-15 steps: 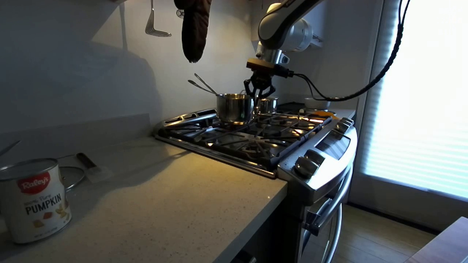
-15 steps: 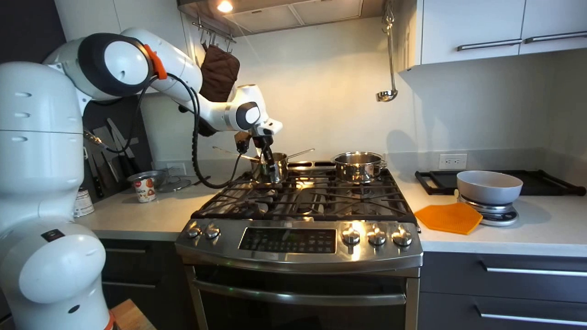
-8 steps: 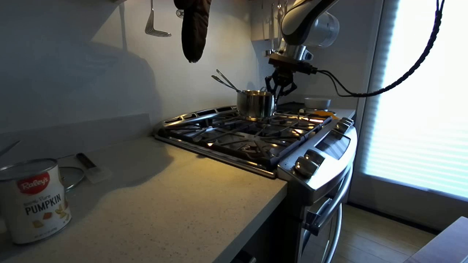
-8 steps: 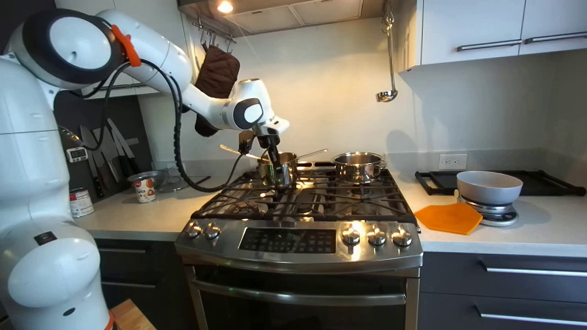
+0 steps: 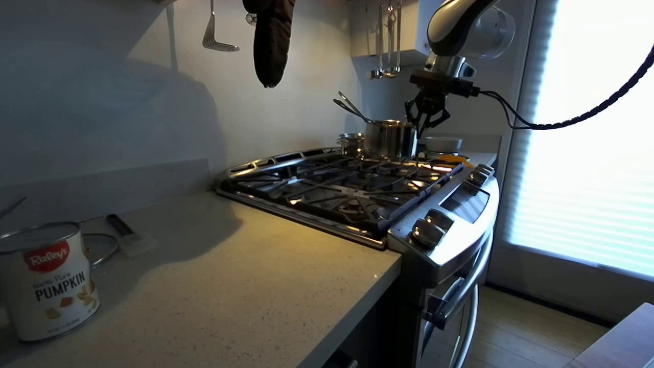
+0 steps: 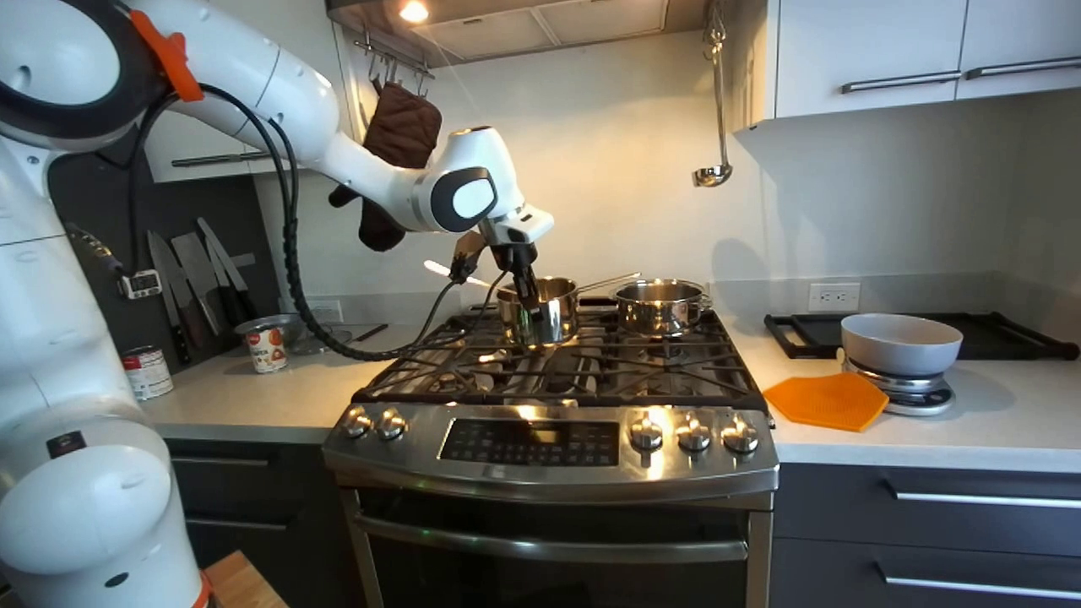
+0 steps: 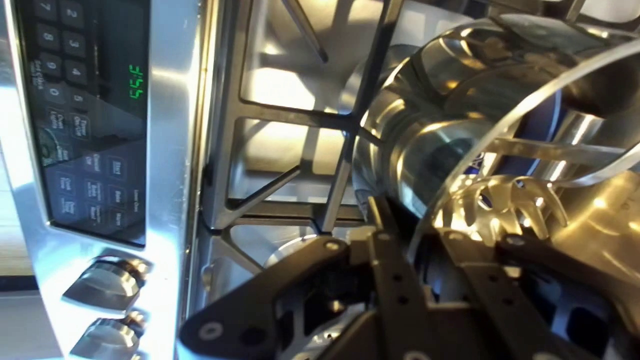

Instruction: Move the pot on the left to the bottom right stove plate, remove silver ladle from the pot and put it on the counter

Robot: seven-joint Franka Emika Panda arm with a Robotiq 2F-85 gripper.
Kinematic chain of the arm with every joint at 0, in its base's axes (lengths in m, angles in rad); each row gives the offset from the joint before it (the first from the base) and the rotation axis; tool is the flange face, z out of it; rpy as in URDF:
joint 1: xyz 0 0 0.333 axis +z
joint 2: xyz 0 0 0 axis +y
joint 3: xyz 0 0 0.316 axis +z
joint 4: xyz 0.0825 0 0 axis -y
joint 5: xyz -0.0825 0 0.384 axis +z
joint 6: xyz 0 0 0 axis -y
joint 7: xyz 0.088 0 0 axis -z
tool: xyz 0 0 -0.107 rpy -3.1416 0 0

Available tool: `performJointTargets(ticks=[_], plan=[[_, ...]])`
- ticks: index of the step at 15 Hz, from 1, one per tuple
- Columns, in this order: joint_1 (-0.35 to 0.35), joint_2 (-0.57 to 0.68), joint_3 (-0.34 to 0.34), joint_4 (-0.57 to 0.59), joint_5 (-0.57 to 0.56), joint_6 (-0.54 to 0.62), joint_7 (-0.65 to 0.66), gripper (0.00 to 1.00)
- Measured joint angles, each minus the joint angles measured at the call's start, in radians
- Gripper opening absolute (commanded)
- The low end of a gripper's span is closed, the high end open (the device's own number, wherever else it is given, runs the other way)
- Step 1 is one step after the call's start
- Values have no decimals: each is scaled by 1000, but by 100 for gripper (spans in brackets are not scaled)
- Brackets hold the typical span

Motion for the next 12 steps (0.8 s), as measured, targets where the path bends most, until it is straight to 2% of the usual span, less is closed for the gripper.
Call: performJointTargets(ticks=[12], plan=[[-121, -10, -95, -15, 24, 4, -56, 2]])
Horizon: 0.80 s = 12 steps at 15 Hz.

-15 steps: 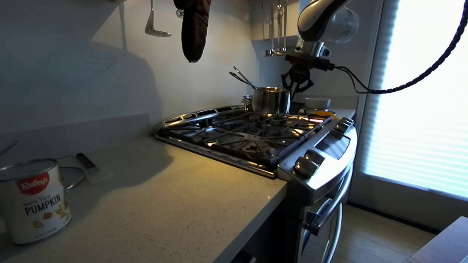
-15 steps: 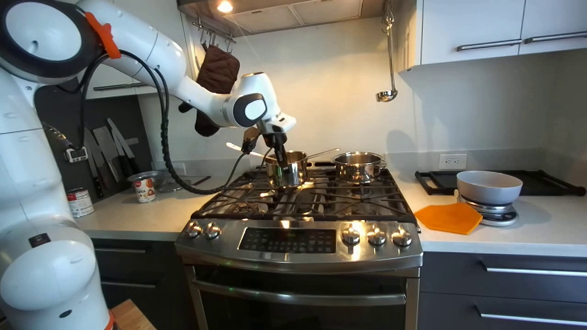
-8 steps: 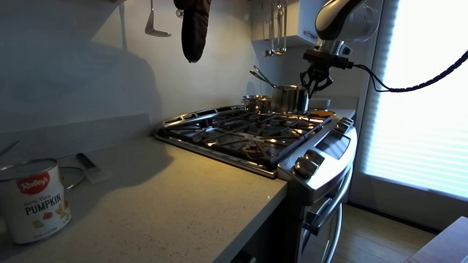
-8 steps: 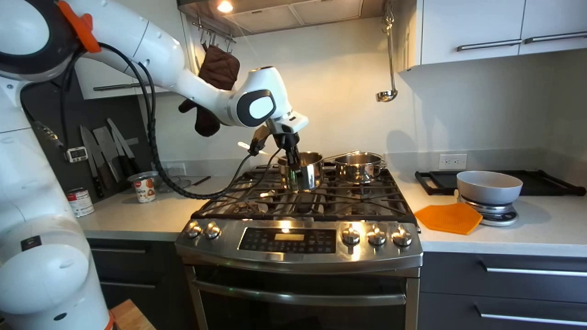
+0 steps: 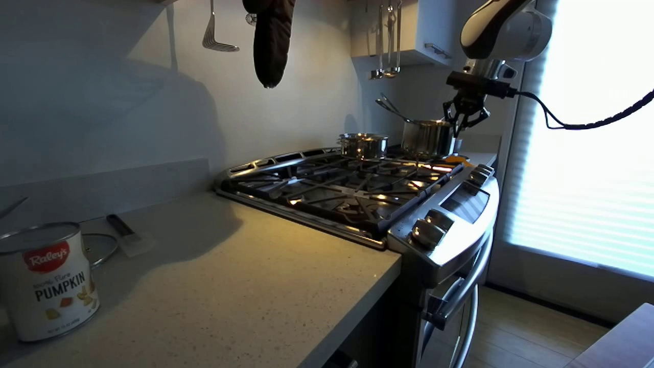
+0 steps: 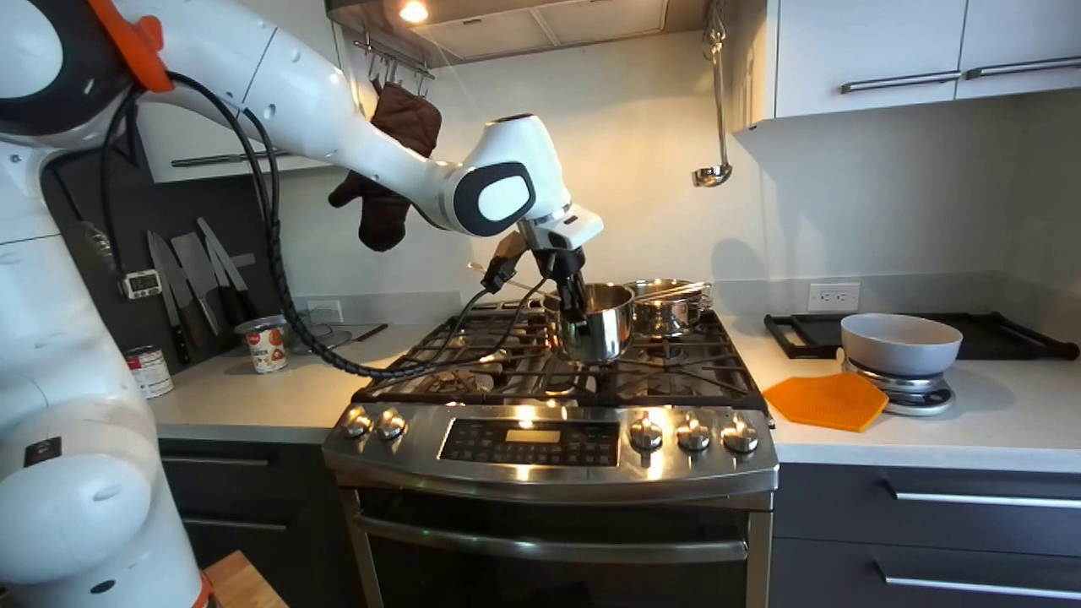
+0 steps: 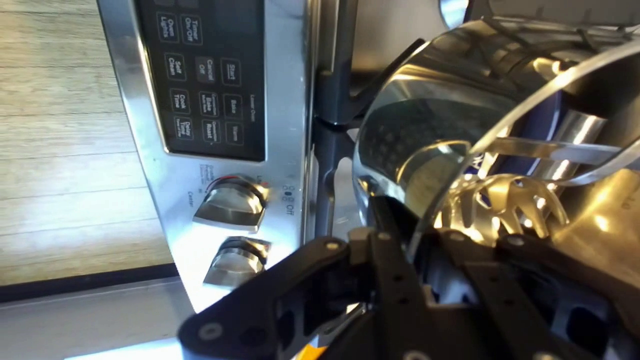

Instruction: Move the pot on the left to the bottom right stove plate, remove silver ladle from the pot and put it on the counter

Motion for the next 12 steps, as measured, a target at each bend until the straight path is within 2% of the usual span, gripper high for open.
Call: performJointTargets(ticks=[4, 12], plan=[[-13, 46, -21, 45, 34, 7, -19, 2], [-16, 218, -34, 225, 78, 6, -18, 2]])
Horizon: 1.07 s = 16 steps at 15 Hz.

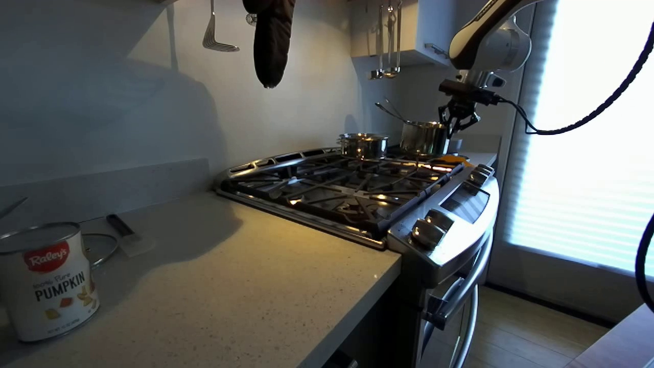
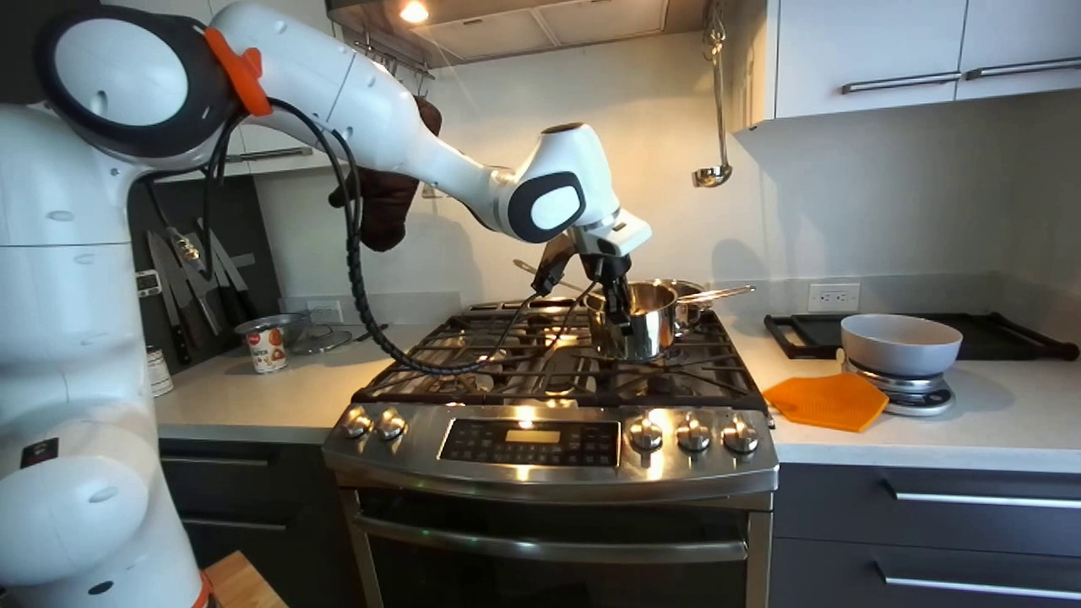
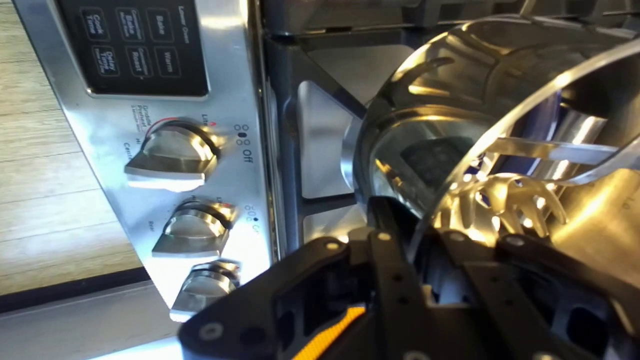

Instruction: Move the pot on the left to the bottom right stove plate, remove silver ladle from the pot and put it on the counter

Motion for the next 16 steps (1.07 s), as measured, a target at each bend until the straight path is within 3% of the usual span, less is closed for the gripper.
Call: performJointTargets(ticks=[16], plan=[[0, 183, -33, 160, 19, -26, 57, 2]])
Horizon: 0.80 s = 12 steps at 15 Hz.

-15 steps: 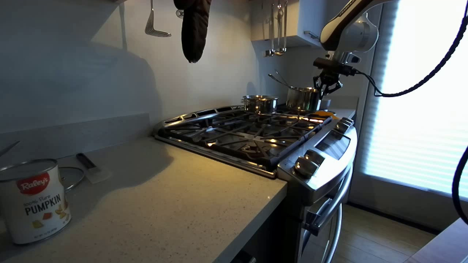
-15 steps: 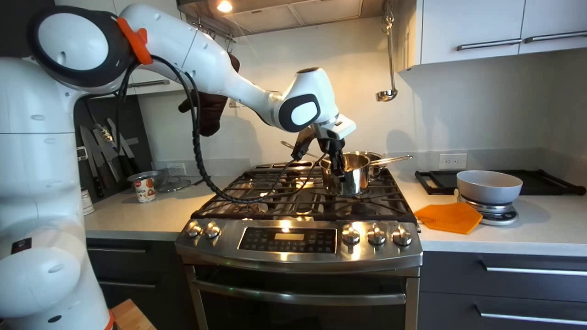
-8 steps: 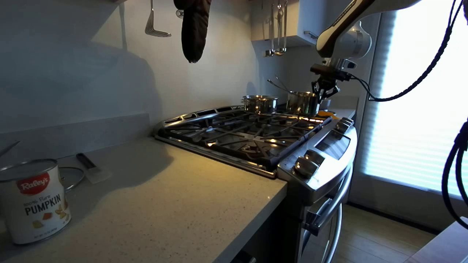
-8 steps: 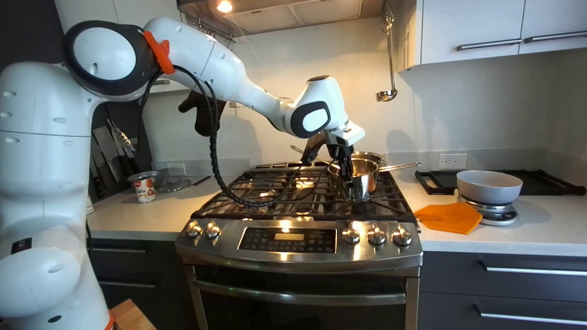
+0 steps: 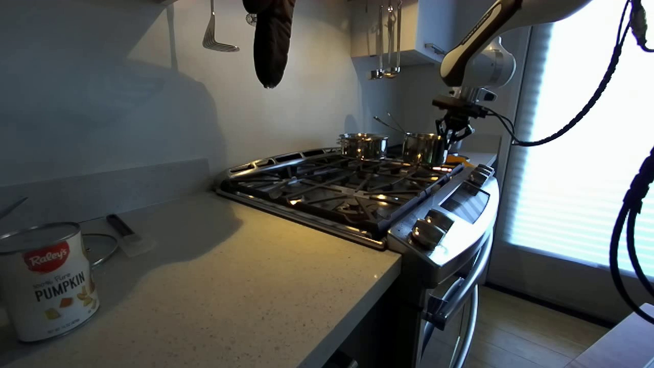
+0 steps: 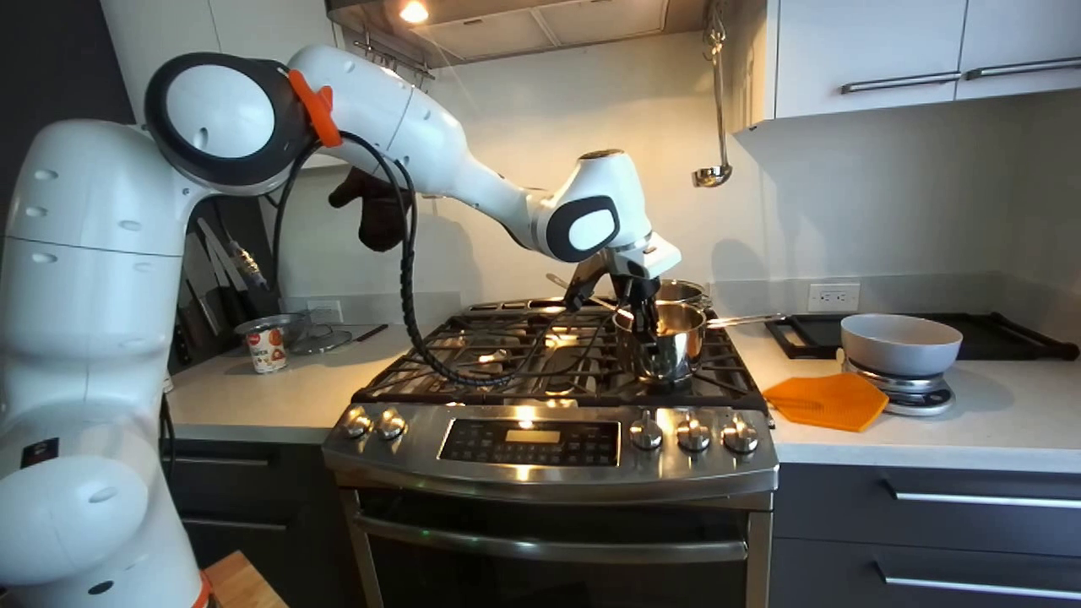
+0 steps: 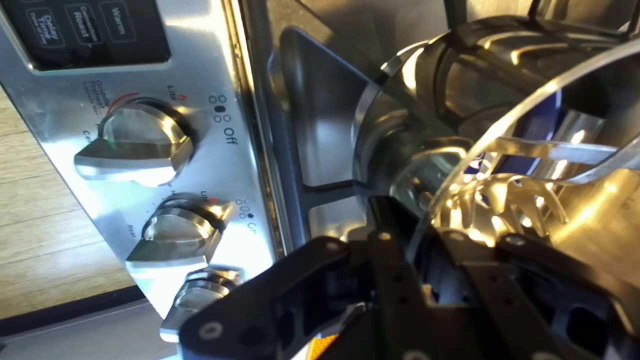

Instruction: Move the pot on the left to the bottom right stove plate, remove silver ladle from the pot and put it on the counter

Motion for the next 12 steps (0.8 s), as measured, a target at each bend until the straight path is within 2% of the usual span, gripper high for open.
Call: performJointTargets(ticks=[12], plan=[[0, 38, -8, 53, 0, -18, 39, 3]])
